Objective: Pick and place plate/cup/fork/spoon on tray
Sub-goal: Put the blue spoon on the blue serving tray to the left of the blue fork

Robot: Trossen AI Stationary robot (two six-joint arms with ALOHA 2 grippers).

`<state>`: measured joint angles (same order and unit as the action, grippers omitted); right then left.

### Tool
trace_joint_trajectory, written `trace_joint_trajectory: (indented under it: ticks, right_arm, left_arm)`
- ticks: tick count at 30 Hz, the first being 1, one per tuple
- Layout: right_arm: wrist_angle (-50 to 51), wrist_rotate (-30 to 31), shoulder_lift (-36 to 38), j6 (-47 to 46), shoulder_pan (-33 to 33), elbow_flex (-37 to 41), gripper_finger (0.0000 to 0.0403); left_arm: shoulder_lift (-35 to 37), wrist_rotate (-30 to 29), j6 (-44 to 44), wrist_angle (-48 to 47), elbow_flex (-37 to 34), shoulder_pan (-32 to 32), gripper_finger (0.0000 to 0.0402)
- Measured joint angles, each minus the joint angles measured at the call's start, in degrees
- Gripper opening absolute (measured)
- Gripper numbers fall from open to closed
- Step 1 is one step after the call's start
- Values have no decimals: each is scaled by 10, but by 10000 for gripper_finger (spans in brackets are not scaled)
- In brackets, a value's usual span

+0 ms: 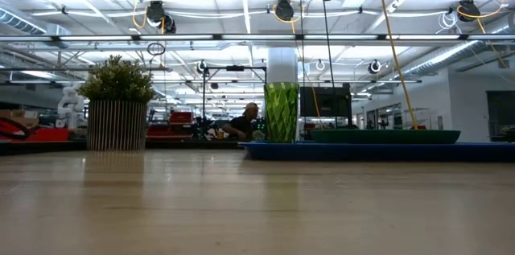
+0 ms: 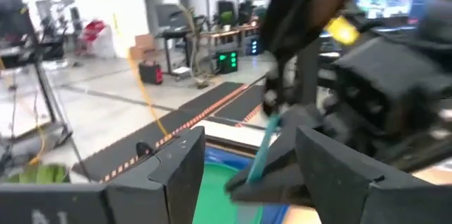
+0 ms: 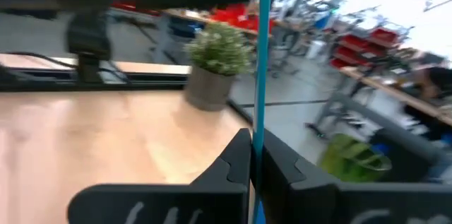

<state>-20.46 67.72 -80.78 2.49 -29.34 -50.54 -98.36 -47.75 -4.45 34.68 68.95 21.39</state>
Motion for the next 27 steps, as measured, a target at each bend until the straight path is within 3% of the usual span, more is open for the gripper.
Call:
trace_joint_trajectory:
  ticks: [5,11,27]
  right_arm:
    - [3,52,0,40,0,0,0]
    - [5,60,-18,45,-1,0,0]
    - [-11,77,-36,75,9,0,0]
  left_arm:
    - [-1,0,46,3,0,-12,191]
    - [-1,40,50,12,0,-30,169]
    - [-10,65,42,-7,0,-30,184]
